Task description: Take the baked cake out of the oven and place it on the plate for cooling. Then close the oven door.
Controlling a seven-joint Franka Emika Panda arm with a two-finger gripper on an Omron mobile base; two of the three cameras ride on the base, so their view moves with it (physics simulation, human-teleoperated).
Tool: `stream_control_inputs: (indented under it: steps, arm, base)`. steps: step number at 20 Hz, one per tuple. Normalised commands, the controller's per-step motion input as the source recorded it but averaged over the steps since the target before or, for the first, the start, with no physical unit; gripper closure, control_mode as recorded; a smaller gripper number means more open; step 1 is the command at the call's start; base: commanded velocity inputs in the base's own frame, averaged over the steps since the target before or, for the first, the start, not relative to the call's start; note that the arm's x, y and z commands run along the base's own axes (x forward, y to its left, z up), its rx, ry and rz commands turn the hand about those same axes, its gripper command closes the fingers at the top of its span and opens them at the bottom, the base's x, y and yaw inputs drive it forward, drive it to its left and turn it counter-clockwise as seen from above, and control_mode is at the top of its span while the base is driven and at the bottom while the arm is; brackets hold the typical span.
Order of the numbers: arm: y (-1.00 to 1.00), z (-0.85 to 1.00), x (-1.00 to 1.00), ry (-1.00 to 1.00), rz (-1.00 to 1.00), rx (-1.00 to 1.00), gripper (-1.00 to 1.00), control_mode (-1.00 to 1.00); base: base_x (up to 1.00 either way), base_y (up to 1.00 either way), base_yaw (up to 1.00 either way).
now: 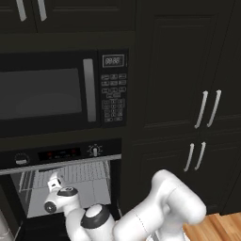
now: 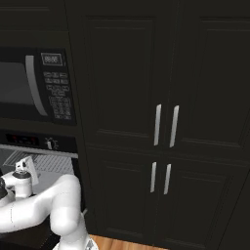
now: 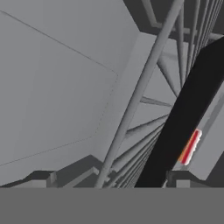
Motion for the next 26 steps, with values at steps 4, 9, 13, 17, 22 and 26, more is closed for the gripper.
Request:
stream_control_inputs:
  steps: [4,9,13,17,22,26]
  arm:
    - [0.21,-0.65,-0.03,-0.05,0.0,-0.06,-1.0,-1.0]
    - [0.15,-0.72,-0.02,-0.01,0.0,-0.08,-1.0,-1.0]
    - [0.1,-0.72,0.0,-0.03,0.0,-0.08,-1.0,-1.0]
    - [0.04,-0.68,-0.08,-0.07,0.0,-0.08,-1.0,-1.0]
    - [0.01,-0.65,-0.28,-0.08,0.0,-0.08,1.0,-1.0]
    - [0.0,-0.68,-0.45,-0.07,0.0,-0.07,1.0,-1.0]
  base:
    - [0.0,0.0,0.0]
    - [0.0,0.0,0.0]
    - [0.0,0.0,0.0]
    - [0.0,0.0,0.0]
    - [0.0,0.0,0.0]
    - [0.0,0.0,0.0]
